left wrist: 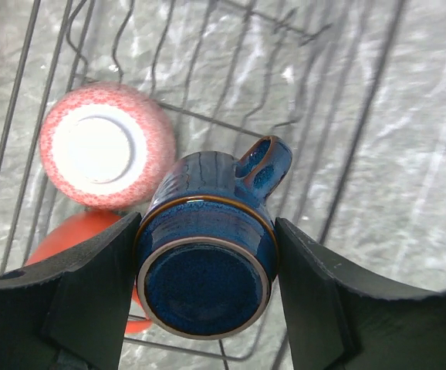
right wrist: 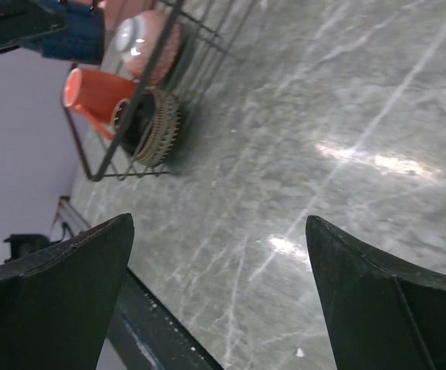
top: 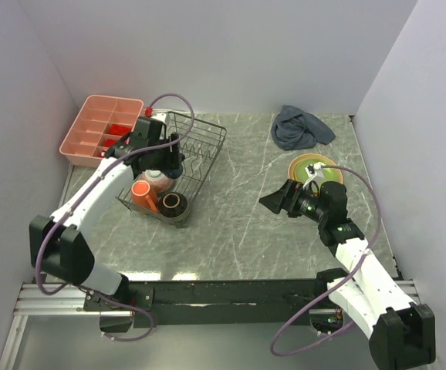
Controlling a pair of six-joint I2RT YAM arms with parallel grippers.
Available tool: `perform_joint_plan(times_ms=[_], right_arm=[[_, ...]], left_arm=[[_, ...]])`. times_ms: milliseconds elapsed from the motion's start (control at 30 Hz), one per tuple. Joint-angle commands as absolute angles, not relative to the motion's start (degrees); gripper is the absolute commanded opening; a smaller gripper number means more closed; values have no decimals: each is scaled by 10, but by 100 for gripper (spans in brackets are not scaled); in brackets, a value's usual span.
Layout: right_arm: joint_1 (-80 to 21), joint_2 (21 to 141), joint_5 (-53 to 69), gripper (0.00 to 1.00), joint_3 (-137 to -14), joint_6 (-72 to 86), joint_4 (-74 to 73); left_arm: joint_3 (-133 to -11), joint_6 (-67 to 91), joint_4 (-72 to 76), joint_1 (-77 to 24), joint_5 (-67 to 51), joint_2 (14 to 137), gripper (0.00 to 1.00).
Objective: Unload the mixed dishes from the dish rack
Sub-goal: Pick up the cup from the dish rack.
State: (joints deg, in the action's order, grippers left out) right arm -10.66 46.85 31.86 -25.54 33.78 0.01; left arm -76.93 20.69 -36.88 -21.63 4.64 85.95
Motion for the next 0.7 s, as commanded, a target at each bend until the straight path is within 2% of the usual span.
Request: perform_joint_plan(times_ms=[0,100,433,667], right_arm=[[-117,466,382,100,-252,362,101],[-123,471,407,100,-258,372,145],[-165,555,449,100,-308,424,308],[-202,632,460,100,-367,444,374]], left_arm=[[-749,230,-302,-215,-20,795,27],[-729,263,-258,-215,-77,765,25],[-615,431,-64,-217,-249,695,25],[-540,543,71,-223,-276,668,21]])
